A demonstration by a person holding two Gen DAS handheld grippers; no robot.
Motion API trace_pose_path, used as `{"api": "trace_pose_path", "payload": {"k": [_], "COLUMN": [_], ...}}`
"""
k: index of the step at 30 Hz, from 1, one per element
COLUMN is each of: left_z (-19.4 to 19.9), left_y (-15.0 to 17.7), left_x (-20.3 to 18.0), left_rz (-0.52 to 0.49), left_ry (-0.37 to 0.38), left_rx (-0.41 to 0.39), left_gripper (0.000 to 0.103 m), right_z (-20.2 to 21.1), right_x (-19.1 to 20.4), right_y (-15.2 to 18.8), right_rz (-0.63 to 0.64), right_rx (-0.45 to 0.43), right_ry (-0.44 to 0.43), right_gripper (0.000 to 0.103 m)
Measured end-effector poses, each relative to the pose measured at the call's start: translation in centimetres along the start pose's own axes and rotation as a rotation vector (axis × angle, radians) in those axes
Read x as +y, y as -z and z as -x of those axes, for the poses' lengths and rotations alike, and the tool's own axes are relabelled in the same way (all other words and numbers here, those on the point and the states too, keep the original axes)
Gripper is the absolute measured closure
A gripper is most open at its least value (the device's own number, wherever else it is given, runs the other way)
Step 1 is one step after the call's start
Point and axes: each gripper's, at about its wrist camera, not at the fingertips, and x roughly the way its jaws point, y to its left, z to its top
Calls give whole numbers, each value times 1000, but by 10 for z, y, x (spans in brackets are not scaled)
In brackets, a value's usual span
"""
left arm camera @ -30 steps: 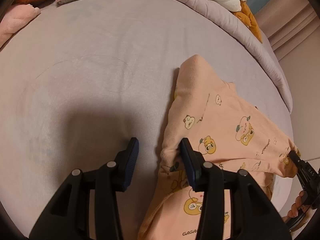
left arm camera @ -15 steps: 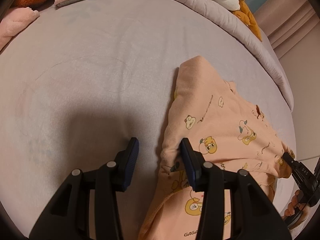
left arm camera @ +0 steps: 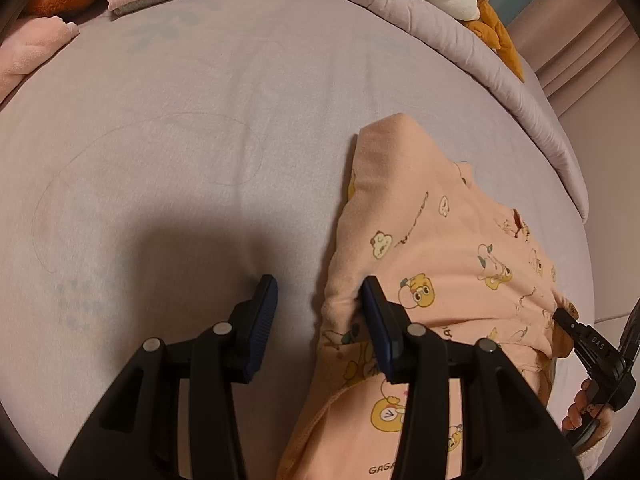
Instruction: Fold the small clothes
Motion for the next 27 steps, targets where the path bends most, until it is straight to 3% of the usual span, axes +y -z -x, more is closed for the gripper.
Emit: {"api": "trace_pose_path", "payload": {"k": [21,24,27], "left_z": [-3,-3,-3], "left_y": [0,2,2], "left_x": [-2,-1,-1], "left_rz": [-15,-23,-20], "left_ry": [1,1,5], "left_rx": [-6,-14,-11], "left_gripper": [55,55,55], "right_z": [-15,-14,-14], "right_x": [0,2,-1], "right_y": [-2,-3,-4], "right_rz": [11,19,5], "right_rx": [40,36,36], "right_ry": [28,56,51], "right_gripper": [94,85,83]}}
